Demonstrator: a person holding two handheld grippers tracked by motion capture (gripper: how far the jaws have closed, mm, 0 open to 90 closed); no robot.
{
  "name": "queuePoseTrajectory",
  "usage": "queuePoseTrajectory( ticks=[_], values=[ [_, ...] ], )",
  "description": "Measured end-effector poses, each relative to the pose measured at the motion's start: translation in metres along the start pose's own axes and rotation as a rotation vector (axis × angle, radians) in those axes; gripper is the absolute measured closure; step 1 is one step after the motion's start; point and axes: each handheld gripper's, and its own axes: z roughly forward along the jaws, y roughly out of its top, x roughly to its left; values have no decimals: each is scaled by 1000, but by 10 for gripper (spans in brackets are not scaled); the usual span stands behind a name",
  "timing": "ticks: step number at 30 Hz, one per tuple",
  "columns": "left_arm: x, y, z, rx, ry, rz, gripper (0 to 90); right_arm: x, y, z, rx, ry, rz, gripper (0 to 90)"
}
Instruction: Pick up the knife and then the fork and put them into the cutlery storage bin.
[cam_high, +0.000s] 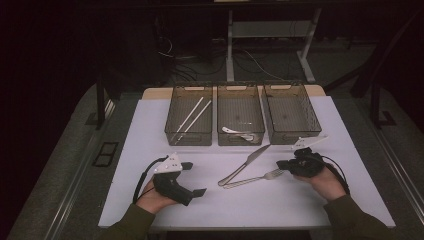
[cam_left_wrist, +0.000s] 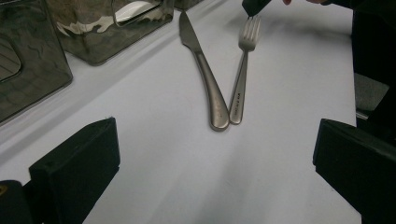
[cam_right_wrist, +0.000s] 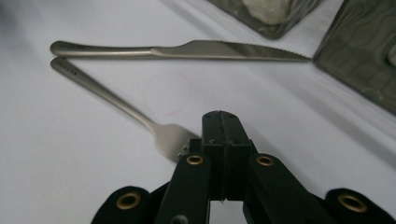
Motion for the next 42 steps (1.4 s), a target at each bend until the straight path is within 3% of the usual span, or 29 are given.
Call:
queuePoseTrajectory(
  ticks=[10, 28, 31, 34, 39, 42],
  values=[
    [0, 0, 0, -1, 1, 0, 0, -4, -2, 1, 29, 2, 17, 896],
    [0, 0, 0, -1, -3, -6, 0, 14, -24, -14, 55, 46, 0, 895],
    [0, 0, 0, -2, -3, -6, 0, 15, -23, -15, 55, 49, -13, 894],
    [0, 0, 0, -2, -3, -10, 0, 14, -18, -15, 41, 58, -42, 835],
    [0, 0, 0, -1, -4, -4, 0, 16, -7, -12, 54, 123, -120, 694],
    [0, 0, 0, 1, -4, -4, 0, 20, 1, -8, 69, 152, -166, 654]
  ],
)
